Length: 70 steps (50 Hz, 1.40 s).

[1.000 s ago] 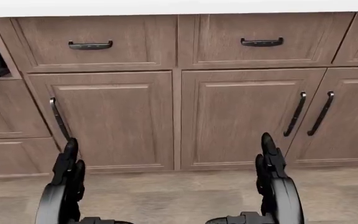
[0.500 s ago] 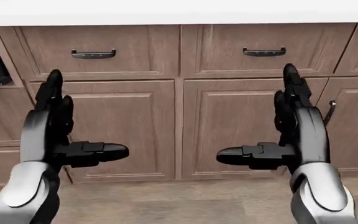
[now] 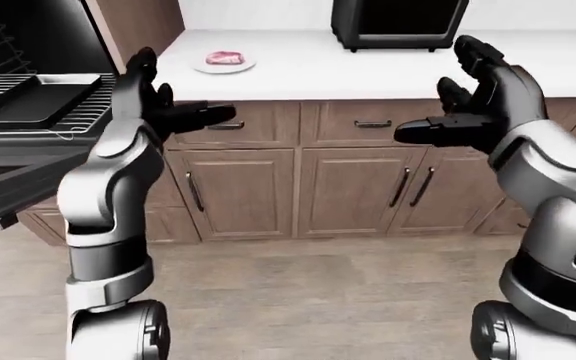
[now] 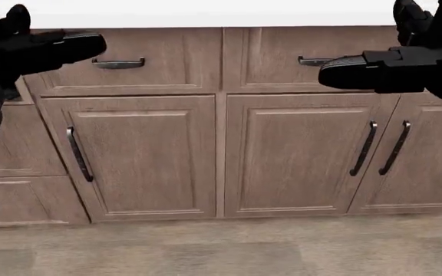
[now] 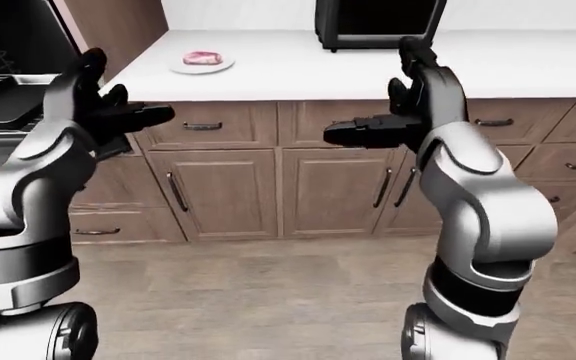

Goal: Place the steak on the rack of the oven.

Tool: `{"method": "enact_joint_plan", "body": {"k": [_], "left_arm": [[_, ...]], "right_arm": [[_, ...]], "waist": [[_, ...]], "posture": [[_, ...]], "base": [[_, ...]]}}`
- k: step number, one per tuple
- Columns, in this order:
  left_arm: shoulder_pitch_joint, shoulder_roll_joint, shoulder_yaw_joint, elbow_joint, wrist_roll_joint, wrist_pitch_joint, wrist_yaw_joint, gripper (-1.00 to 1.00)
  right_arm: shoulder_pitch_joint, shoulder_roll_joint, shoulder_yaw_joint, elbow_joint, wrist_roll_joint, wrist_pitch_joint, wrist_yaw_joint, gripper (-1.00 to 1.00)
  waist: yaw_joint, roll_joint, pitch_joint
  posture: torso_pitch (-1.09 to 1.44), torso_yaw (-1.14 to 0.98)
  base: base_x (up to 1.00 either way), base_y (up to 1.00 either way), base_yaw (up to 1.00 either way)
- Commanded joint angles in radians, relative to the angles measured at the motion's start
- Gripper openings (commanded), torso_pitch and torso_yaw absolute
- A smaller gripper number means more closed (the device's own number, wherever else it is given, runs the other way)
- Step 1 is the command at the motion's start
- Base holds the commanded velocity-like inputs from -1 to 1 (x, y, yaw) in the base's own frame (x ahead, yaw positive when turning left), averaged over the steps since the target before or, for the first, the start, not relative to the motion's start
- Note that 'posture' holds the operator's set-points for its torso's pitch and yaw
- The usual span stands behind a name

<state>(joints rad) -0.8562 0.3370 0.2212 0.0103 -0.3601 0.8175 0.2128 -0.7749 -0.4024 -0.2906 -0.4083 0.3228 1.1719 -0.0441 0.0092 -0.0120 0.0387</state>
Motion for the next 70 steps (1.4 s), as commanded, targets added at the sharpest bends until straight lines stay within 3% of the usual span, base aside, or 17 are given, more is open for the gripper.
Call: {"method": "enact_joint_plan", "body": {"k": [1,19,22,24,34,39,42,43,45,51,53,55,56,58,66,69,70], "left_arm": [[-0.054,0.017,-0.001,-0.031,-0.025,0.006,-0.004,1.0],[-0.161,0.088,0.052,-0.126,-0.179,0.175,0.084,1.0],[-0.171,0.11,0.057,-0.11,-0.201,0.168,0.096,1.0],[-0.173,0.117,0.054,-0.104,-0.212,0.162,0.104,1.0],[-0.189,0.143,0.052,-0.128,-0.28,0.191,0.141,1.0],[-0.19,0.15,0.052,-0.129,-0.295,0.197,0.151,1.0],[-0.196,0.154,0.055,-0.129,-0.306,0.203,0.158,1.0],[-0.196,0.155,0.055,-0.13,-0.308,0.203,0.16,1.0],[-0.186,0.152,0.047,-0.13,-0.306,0.193,0.161,1.0],[-0.196,0.161,0.051,-0.119,-0.314,0.196,0.166,1.0],[-0.198,0.163,0.052,-0.121,-0.318,0.199,0.17,1.0],[-0.195,0.162,0.049,-0.119,-0.317,0.193,0.168,1.0],[-0.194,0.163,0.047,-0.118,-0.316,0.191,0.166,1.0],[-0.194,0.164,0.047,-0.118,-0.317,0.191,0.166,1.0],[-0.189,0.163,0.044,-0.124,-0.321,0.19,0.17,1.0],[-0.194,0.165,0.048,-0.122,-0.323,0.194,0.17,1.0],[-0.195,0.166,0.049,-0.123,-0.324,0.196,0.171,1.0]], "right_arm": [[-0.062,-0.018,-0.018,-0.013,0.03,0.0,-0.014,1.0],[-0.268,-0.152,-0.062,-0.008,0.268,0.117,-0.158,1.0],[-0.277,-0.157,-0.066,-0.014,0.312,0.121,-0.175,1.0],[-0.278,-0.159,-0.068,-0.017,0.339,0.119,-0.189,1.0],[-0.283,-0.188,-0.057,-0.007,0.431,0.095,-0.256,1.0],[-0.278,-0.201,-0.048,-0.007,0.465,0.084,-0.279,1.0],[-0.273,-0.206,-0.045,-0.007,0.479,0.078,-0.289,1.0],[-0.272,-0.207,-0.044,-0.006,0.482,0.075,-0.29,1.0],[-0.27,-0.209,-0.041,-0.007,0.49,0.071,-0.298,1.0],[-0.274,-0.211,-0.036,-0.006,0.513,0.073,-0.316,1.0],[-0.269,-0.211,-0.033,-0.005,0.516,0.066,-0.317,1.0],[-0.263,-0.215,-0.032,-0.003,0.516,0.059,-0.315,1.0],[-0.264,-0.214,-0.028,0.0,0.517,0.058,-0.316,1.0],[-0.258,-0.211,-0.023,-0.003,0.518,0.054,-0.315,1.0],[-0.251,-0.202,-0.017,-0.009,0.522,0.047,-0.313,1.0],[-0.253,-0.202,-0.018,-0.011,0.525,0.05,-0.316,1.0],[-0.254,-0.202,-0.019,-0.012,0.526,0.053,-0.317,1.0]], "waist": [[-0.001,0.002,-0.024],[0.001,0.001,-0.007],[0.0,0.002,-0.008],[-0.004,0.004,-0.033],[-0.014,0.045,-0.014],[-0.007,0.0,-0.009],[0.001,-0.07,-0.021],[-0.007,-0.026,-0.011],[-0.003,-0.051,-0.015],[-0.007,-0.001,-0.002],[-0.014,0.032,-0.004],[-0.02,0.099,-0.024],[-0.012,0.066,-0.02],[-0.014,0.076,-0.013],[-0.001,-0.008,-0.001],[0.006,-0.084,-0.02],[-0.004,-0.04,-0.008]], "posture": [[0.0,0.0],[0.0,0.0],[0.0,0.0],[0.0,0.0],[0.0,0.0],[0.0,0.0],[0.0,0.0],[0.0,0.0],[0.0,0.0],[0.0,0.0],[0.0,0.0],[0.0,0.0],[0.0,0.0],[0.0,0.0],[0.0,0.0],[0.0,0.0],[0.0,0.0]], "base": [[0.0,0.0,0.0],[0.0,0.0,0.0],[0.0,0.01,0.0],[0.07,0.11,0.0],[0.12,0.11,0.0],[0.13,0.11,0.0],[0.13,0.11,0.0],[0.12,0.11,0.0],[0.13,0.12,0.0],[0.14,0.11,0.0],[0.14,0.11,0.0],[0.13,0.11,0.0],[0.14,0.11,0.0],[0.14,0.11,0.0],[0.2,0.11,0.0],[0.22,0.11,0.0],[0.22,0.12,0.0]]}}
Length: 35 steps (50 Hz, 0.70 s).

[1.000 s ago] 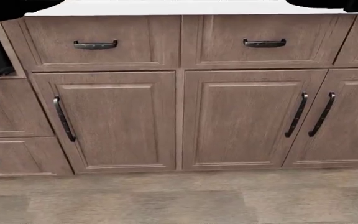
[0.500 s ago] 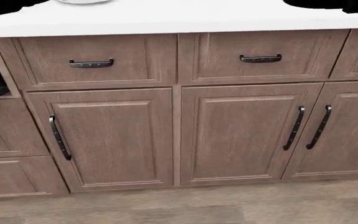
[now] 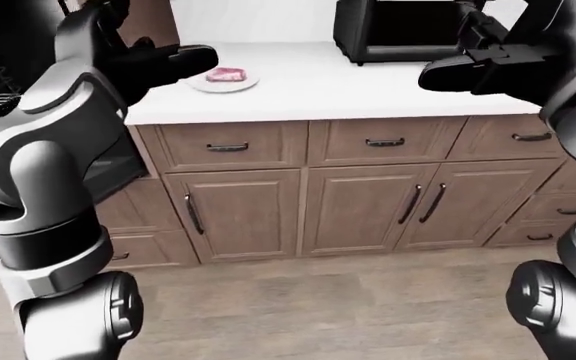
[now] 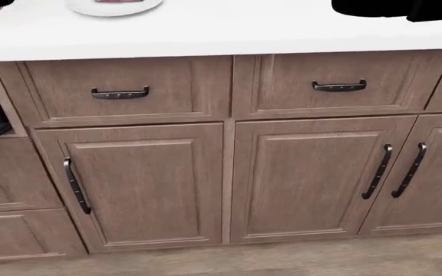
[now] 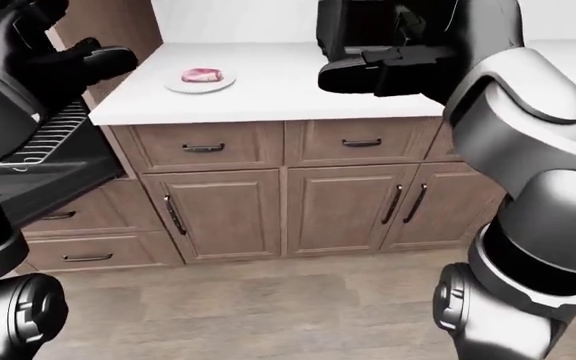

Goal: Place the steak on the rack of the oven.

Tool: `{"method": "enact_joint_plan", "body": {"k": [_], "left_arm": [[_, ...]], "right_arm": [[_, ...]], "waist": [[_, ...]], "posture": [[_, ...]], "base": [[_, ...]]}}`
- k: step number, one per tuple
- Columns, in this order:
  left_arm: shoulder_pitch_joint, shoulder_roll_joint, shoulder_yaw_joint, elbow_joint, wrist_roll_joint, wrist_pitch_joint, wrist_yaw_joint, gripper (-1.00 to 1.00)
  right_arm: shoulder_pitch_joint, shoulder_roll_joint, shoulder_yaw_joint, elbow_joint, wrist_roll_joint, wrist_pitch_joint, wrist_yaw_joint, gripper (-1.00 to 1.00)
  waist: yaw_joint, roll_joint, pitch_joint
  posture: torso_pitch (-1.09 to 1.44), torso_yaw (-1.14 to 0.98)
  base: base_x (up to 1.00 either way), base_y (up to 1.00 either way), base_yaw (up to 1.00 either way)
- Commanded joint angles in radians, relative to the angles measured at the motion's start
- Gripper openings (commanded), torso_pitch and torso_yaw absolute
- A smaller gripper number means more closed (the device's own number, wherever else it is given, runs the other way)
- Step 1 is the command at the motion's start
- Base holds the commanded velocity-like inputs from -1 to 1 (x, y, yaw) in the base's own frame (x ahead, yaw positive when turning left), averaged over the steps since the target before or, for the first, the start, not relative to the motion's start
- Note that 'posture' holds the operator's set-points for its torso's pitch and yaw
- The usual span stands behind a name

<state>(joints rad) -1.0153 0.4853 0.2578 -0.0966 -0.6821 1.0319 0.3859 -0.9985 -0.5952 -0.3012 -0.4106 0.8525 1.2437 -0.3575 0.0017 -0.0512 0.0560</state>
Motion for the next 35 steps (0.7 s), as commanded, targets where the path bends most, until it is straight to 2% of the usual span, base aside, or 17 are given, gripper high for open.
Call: {"method": "enact_joint_plan", "body": {"k": [1,4,8,10,12,13,14,15,17,22,24,26,27,28,29,31,35], "left_arm": [[-0.035,0.017,0.012,-0.018,-0.003,-0.018,-0.002,1.0],[-0.038,0.018,0.013,-0.019,-0.006,-0.014,0.001,1.0],[-0.037,0.019,0.009,-0.016,-0.003,-0.018,-0.001,1.0],[-0.036,0.017,0.008,-0.018,-0.003,-0.016,-0.001,1.0],[-0.032,0.016,0.006,-0.019,0.0,-0.02,-0.004,1.0],[-0.029,0.015,0.006,-0.022,0.001,-0.021,-0.004,1.0],[-0.026,0.012,0.005,-0.023,0.002,-0.021,-0.005,1.0],[-0.028,0.012,0.007,-0.025,0.001,-0.016,-0.004,1.0],[-0.029,0.013,0.007,-0.018,0.004,-0.021,-0.007,1.0],[-0.033,0.012,0.01,-0.022,0.004,-0.012,-0.005,1.0],[-0.029,0.012,0.009,-0.021,0.006,-0.017,-0.008,1.0],[-0.03,0.013,0.008,-0.019,0.007,-0.018,-0.008,1.0],[-0.031,0.014,0.007,-0.021,0.008,-0.017,-0.009,1.0],[-0.03,0.013,0.006,-0.02,0.01,-0.019,-0.01,1.0],[-0.032,0.014,0.006,-0.019,0.011,-0.018,-0.011,1.0],[-0.029,0.012,0.005,-0.016,0.015,-0.024,-0.014,1.0],[-0.032,0.013,0.006,-0.02,0.016,-0.015,-0.015,1.0]], "right_arm": [[-0.032,-0.01,-0.008,-0.008,-0.004,-0.019,-0.004,1.0],[-0.032,-0.011,-0.007,-0.006,-0.005,-0.022,-0.003,1.0],[-0.025,-0.014,-0.007,-0.003,-0.011,-0.03,0.003,1.0],[-0.021,-0.014,-0.007,-0.002,-0.013,-0.033,0.006,1.0],[-0.022,-0.014,-0.01,-0.003,-0.011,-0.032,0.006,1.0],[-0.018,-0.012,-0.007,-0.007,-0.013,-0.035,0.008,1.0],[-0.015,-0.01,-0.008,-0.007,-0.012,-0.036,0.009,1.0],[-0.021,-0.012,-0.01,-0.005,-0.01,-0.032,0.007,1.0],[-0.015,-0.012,-0.006,-0.005,-0.015,-0.039,0.011,1.0],[-0.018,-0.009,-0.005,-0.006,-0.023,-0.037,0.018,1.0],[-0.021,-0.007,-0.004,-0.007,-0.022,-0.033,0.016,1.0],[-0.017,-0.006,-0.003,-0.006,-0.026,-0.036,0.019,1.0],[-0.016,-0.001,-0.001,-0.008,-0.026,-0.037,0.018,1.0],[-0.009,0.004,0.003,-0.009,-0.031,-0.044,0.021,1.0],[-0.006,0.006,0.005,-0.009,-0.034,-0.046,0.024,1.0],[-0.01,0.004,0.0,-0.008,-0.036,-0.041,0.025,1.0],[-0.012,0.003,-0.001,-0.006,-0.043,-0.043,0.033,1.0]], "waist": [[0.011,-0.019,-0.026],[0.005,-0.005,-0.035],[-0.002,0.036,-0.018],[-0.01,0.072,-0.021],[-0.015,0.14,-0.042],[-0.005,0.102,-0.033],[-0.011,0.122,-0.025],[-0.006,0.116,-0.023],[-0.001,0.098,-0.029],[0.009,0.047,-0.019],[0.015,0.017,-0.021],[0.019,-0.042,-0.037],[0.009,0.0,-0.027],[0.016,-0.021,-0.025],[0.01,-0.019,-0.026],[0.005,-0.005,-0.034],[-0.003,0.035,-0.02]], "posture": [[0.0,0.0],[0.0,0.0],[0.0,0.0],[0.0,0.0],[0.0,0.0],[0.0,0.0],[0.0,0.0],[0.0,0.0],[0.0,0.0],[0.0,0.0],[0.0,0.0],[0.0,0.0],[0.0,0.0],[0.0,0.0],[0.0,0.0],[0.0,0.0],[0.0,0.0]], "base": [[0.22,0.12,0.0],[0.23,0.11,0.0],[0.22,0.11,0.0],[0.22,0.11,0.0],[0.22,0.11,0.0],[0.25,0.11,0.0],[0.26,0.11,0.0],[0.27,0.11,0.0],[0.27,0.12,0.0],[0.27,0.11,0.0],[0.27,0.11,0.0],[0.28,0.12,0.0],[0.27,0.12,0.0],[0.28,0.11,0.0],[0.27,0.11,0.0],[0.28,0.11,0.0],[0.27,0.11,0.0]]}}
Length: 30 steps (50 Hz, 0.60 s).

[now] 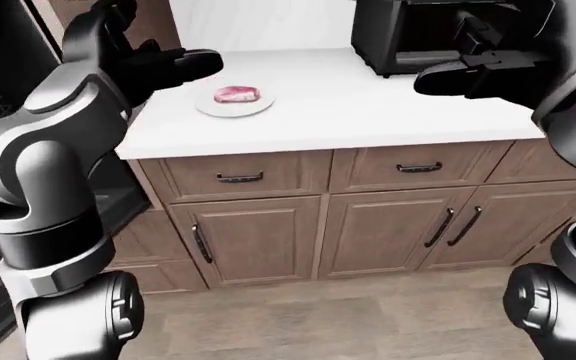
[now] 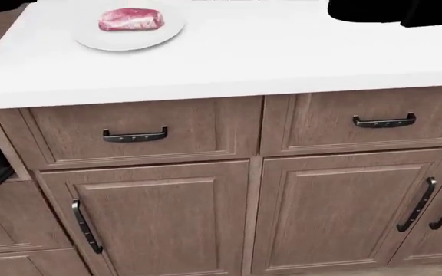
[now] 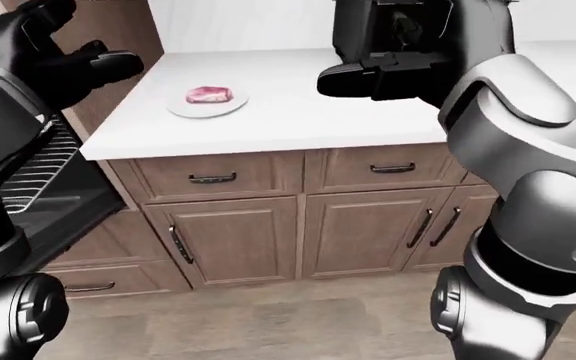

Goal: Place the steak on the rack of the oven.

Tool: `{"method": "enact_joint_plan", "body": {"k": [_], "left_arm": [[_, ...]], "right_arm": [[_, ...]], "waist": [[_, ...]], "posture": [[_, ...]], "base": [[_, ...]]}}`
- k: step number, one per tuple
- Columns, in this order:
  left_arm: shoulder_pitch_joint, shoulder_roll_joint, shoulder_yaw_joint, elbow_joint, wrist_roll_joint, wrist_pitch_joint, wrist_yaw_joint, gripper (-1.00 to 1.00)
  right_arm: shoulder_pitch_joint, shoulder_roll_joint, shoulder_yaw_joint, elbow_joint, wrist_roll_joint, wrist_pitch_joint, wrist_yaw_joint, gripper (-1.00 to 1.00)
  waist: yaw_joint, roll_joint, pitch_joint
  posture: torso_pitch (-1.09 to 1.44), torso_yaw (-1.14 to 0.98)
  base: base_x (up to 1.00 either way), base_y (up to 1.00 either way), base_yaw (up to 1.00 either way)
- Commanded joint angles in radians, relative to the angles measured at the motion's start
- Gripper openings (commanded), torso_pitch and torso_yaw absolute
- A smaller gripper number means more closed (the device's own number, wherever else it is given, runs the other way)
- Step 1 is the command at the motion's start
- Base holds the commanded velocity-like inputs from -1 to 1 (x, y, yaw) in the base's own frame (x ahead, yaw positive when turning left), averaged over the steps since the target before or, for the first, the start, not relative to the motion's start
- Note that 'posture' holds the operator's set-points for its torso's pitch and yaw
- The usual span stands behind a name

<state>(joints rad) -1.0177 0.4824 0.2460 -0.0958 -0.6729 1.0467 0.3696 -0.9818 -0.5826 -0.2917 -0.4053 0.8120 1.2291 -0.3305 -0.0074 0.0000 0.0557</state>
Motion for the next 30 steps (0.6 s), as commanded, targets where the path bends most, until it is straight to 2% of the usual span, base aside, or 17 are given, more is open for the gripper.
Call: {"method": "enact_joint_plan", "body": {"k": [1,3,4,5,6,7,9,15,17,18,19,20,21,24,27,30], "left_arm": [[-0.028,0.015,0.016,-0.022,0.008,-0.031,0.001,1.0],[-0.033,0.018,0.018,-0.02,0.009,-0.025,-0.002,1.0],[-0.032,0.018,0.018,-0.019,0.011,-0.027,-0.004,1.0],[-0.032,0.017,0.019,-0.021,0.01,-0.026,-0.003,1.0],[-0.027,0.015,0.017,-0.022,0.012,-0.03,-0.006,1.0],[-0.029,0.015,0.019,-0.024,0.011,-0.025,-0.004,1.0],[-0.028,0.015,0.019,-0.021,0.013,-0.029,-0.005,1.0],[-0.031,0.016,0.022,-0.025,0.01,-0.02,-0.002,1.0],[-0.032,0.016,0.021,-0.022,0.012,-0.024,-0.003,1.0],[-0.032,0.017,0.02,-0.02,0.013,-0.027,-0.005,1.0],[-0.033,0.016,0.021,-0.021,0.012,-0.024,-0.003,1.0],[-0.035,0.017,0.021,-0.021,0.012,-0.024,-0.003,1.0],[-0.036,0.018,0.023,-0.022,0.011,-0.022,-0.002,1.0],[-0.034,0.018,0.022,-0.018,0.012,-0.028,-0.005,1.0],[-0.035,0.019,0.022,-0.022,0.01,-0.023,-0.003,1.0],[-0.036,0.02,0.022,-0.023,0.01,-0.022,-0.002,1.0]], "right_arm": [[-0.032,-0.008,-0.011,-0.012,-0.003,-0.027,0.004,1.0],[-0.029,-0.005,-0.008,-0.012,-0.007,-0.03,0.006,1.0],[-0.03,-0.006,-0.01,-0.012,-0.008,-0.029,0.006,1.0],[-0.034,-0.005,-0.011,-0.011,-0.007,-0.026,0.005,1.0],[-0.042,-0.003,-0.013,-0.013,-0.002,-0.02,0.001,1.0],[-0.041,-0.004,-0.014,-0.013,-0.001,-0.02,0.002,1.0],[-0.041,-0.005,-0.016,-0.015,0.002,-0.018,-0.001,1.0],[-0.052,-0.008,-0.018,-0.016,0.021,-0.013,-0.012,1.0],[-0.048,-0.008,-0.015,-0.016,0.021,-0.017,-0.013,1.0],[-0.047,-0.008,-0.014,-0.016,0.022,-0.017,-0.014,1.0],[-0.043,-0.009,-0.013,-0.014,0.02,-0.022,-0.012,1.0],[-0.041,-0.01,-0.012,-0.015,0.019,-0.022,-0.011,1.0],[-0.037,-0.009,-0.01,-0.016,0.017,-0.026,-0.01,1.0],[-0.042,-0.007,-0.008,-0.013,0.016,-0.023,-0.011,1.0],[-0.041,-0.006,-0.009,-0.014,0.016,-0.021,-0.012,1.0],[-0.037,-0.007,-0.009,-0.013,0.013,-0.026,-0.008,1.0]], "waist": [[0.002,-0.002,-0.018],[-0.005,0.042,-0.029],[-0.008,0.079,-0.041],[-0.002,0.059,-0.04],[0.0,0.07,-0.028],[0.0,0.07,-0.023],[0.009,0.05,-0.033],[0.022,-0.008,-0.02],[0.028,-0.042,-0.026],[0.03,-0.07,-0.034],[0.026,-0.055,-0.038],[0.02,-0.055,-0.028],[0.025,-0.07,-0.021],[0.014,-0.05,-0.032],[0.008,-0.024,-0.022],[-0.002,0.022,-0.022]], "posture": [[0.0,0.0],[0.0,0.0],[0.0,0.0],[0.0,0.0],[0.0,0.0],[0.0,0.0],[0.0,0.0],[0.0,0.0],[0.0,0.0],[0.0,0.0],[0.0,0.0],[0.0,0.0],[0.0,0.0],[0.0,0.0],[0.0,0.0],[0.0,0.0]], "base": [[0.27,0.11,0.0],[0.27,0.11,0.0],[0.27,0.12,0.0],[0.27,0.11,0.0],[0.27,0.11,0.0],[0.27,0.12,0.0],[0.27,0.11,0.0],[0.27,0.11,0.0],[0.27,0.11,0.0],[0.27,0.12,0.0],[0.27,0.12,0.0],[0.27,0.12,0.0],[0.27,0.11,0.0],[0.27,0.11,0.0],[0.27,0.11,0.0],[0.27,0.11,0.0]]}}
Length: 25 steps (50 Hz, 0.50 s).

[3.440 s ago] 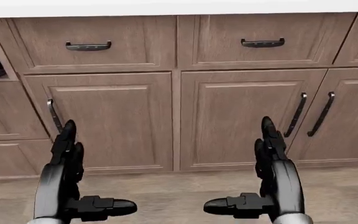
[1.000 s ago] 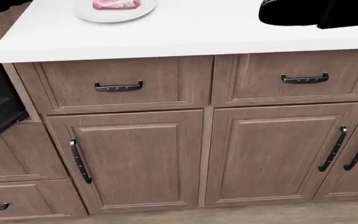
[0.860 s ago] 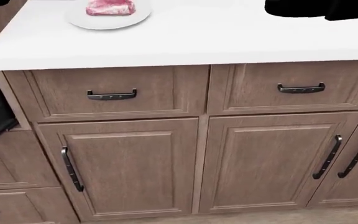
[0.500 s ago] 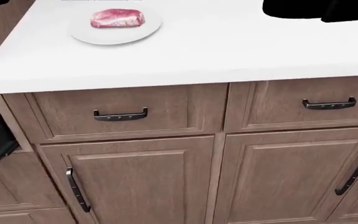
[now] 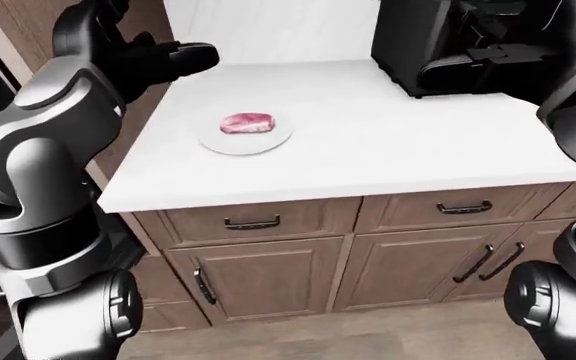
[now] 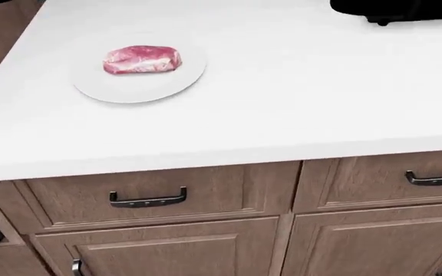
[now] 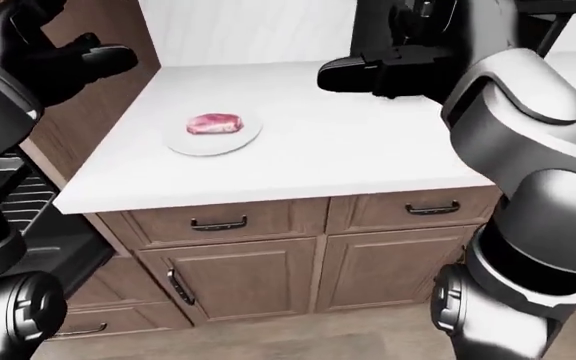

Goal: Place the steak on the rack of the oven.

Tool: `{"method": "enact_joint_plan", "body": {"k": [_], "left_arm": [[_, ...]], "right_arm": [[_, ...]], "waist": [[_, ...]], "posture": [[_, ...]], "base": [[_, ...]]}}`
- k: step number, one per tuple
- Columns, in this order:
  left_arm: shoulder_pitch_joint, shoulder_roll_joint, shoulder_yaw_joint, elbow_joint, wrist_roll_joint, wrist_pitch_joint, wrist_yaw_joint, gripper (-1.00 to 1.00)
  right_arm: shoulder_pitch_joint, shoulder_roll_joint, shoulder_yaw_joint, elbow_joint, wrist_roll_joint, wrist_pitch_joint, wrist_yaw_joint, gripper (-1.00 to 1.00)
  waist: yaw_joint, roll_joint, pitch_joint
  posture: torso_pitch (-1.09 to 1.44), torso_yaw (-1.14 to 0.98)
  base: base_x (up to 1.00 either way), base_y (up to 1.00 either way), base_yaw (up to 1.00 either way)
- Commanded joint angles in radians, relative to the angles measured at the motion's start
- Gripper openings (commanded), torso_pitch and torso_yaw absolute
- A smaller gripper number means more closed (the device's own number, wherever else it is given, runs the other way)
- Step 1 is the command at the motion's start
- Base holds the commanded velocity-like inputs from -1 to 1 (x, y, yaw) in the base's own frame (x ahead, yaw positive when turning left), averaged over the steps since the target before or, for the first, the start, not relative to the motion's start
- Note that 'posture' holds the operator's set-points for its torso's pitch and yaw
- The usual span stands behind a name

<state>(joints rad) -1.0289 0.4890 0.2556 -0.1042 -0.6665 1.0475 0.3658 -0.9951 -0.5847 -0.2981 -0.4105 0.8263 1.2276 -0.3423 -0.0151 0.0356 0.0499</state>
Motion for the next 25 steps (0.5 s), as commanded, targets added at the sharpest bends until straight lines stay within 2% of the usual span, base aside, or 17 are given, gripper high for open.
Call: {"method": "enact_joint_plan", "body": {"k": [1,2,3,4,5,8,13,15,16,17,18,19,22,23,24,25], "left_arm": [[-0.026,0.013,0.013,-0.012,0.004,-0.024,0.001,1.0],[-0.025,0.013,0.011,-0.009,0.005,-0.028,0.0,1.0],[-0.025,0.013,0.012,-0.008,0.005,-0.028,0.0,1.0],[-0.027,0.013,0.012,-0.009,0.004,-0.026,0.001,1.0],[-0.028,0.014,0.013,-0.007,0.004,-0.026,0.001,1.0],[-0.028,0.015,0.012,-0.016,0.002,-0.021,0.002,1.0],[-0.023,0.013,0.008,-0.01,0.008,-0.03,-0.003,1.0],[-0.025,0.013,0.009,-0.008,0.009,-0.03,-0.003,1.0],[-0.024,0.012,0.008,-0.007,0.01,-0.032,-0.005,1.0],[-0.025,0.011,0.008,-0.009,0.009,-0.029,-0.004,1.0],[-0.025,0.011,0.008,-0.007,0.011,-0.032,-0.005,1.0],[-0.024,0.01,0.007,-0.007,0.012,-0.033,-0.006,1.0],[-0.026,0.009,0.01,-0.014,0.009,-0.023,-0.001,1.0],[-0.028,0.01,0.011,-0.016,0.007,-0.019,0.0,1.0],[-0.028,0.01,0.012,-0.017,0.006,-0.018,0.002,1.0],[-0.026,0.01,0.012,-0.016,0.007,-0.02,0.0,1.0]], "right_arm": [[-0.026,-0.004,-0.003,-0.007,-0.001,-0.023,0.003,1.0],[-0.026,-0.004,-0.002,-0.008,-0.001,-0.022,0.003,1.0],[-0.025,-0.004,-0.003,-0.008,-0.002,-0.022,0.003,1.0],[-0.027,-0.003,-0.003,-0.008,-0.001,-0.021,0.002,1.0],[-0.029,-0.002,-0.002,-0.009,0.0,-0.018,0.001,1.0],[-0.029,-0.001,-0.002,-0.01,0.0,-0.017,0.002,1.0],[-0.028,-0.001,-0.002,-0.008,-0.003,-0.02,0.004,1.0],[-0.028,-0.002,-0.001,-0.006,-0.005,-0.022,0.006,1.0],[-0.029,-0.002,-0.002,-0.006,-0.004,-0.021,0.005,1.0],[-0.029,-0.002,-0.001,-0.005,-0.005,-0.021,0.007,1.0],[-0.029,-0.001,0.0,-0.004,-0.006,-0.021,0.007,1.0],[-0.025,0.0,0.002,-0.003,-0.009,-0.025,0.01,1.0],[-0.025,0.001,0.001,-0.003,-0.012,-0.021,0.009,1.0],[-0.024,0.001,0.001,-0.004,-0.013,-0.021,0.01,1.0],[-0.024,0.002,0.001,-0.003,-0.014,-0.021,0.01,1.0],[-0.025,0.002,0.001,-0.004,-0.014,-0.017,0.009,1.0]], "waist": [[0.001,0.014,-0.025],[0.001,0.054,-0.04],[0.009,0.018,-0.028],[0.003,0.039,-0.019],[0.01,0.033,-0.02],[0.018,0.008,-0.027],[0.029,-0.041,-0.017],[0.035,-0.072,-0.021],[0.038,-0.097,-0.028],[0.043,-0.101,-0.043],[0.032,-0.088,-0.022],[0.036,-0.108,-0.016],[0.025,-0.089,-0.022],[0.023,-0.08,-0.013],[0.022,-0.082,0.002],[0.019,-0.075,0.006]], "posture": [[0.0,0.0],[0.0,0.0],[0.0,0.0],[0.0,0.0],[0.0,0.0],[0.0,0.0],[0.0,0.0],[0.0,0.0],[0.0,0.0],[0.0,0.0],[0.0,0.0],[0.0,0.0],[0.0,0.0],[0.0,0.0],[0.0,0.0],[0.0,0.0]], "base": [[0.27,0.11,0.0],[0.27,0.1,0.0],[0.28,0.11,0.0],[0.27,0.11,0.0],[0.27,0.11,0.0],[0.28,0.11,0.0],[0.28,0.11,0.0],[0.27,0.11,0.0],[0.27,0.12,0.0],[0.27,0.12,0.0],[0.26,0.11,0.0],[0.28,0.12,0.0],[0.22,0.04,0.0],[0.04,0.0,0.0],[0.0,0.0,0.0],[0.0,0.0,0.0]]}}
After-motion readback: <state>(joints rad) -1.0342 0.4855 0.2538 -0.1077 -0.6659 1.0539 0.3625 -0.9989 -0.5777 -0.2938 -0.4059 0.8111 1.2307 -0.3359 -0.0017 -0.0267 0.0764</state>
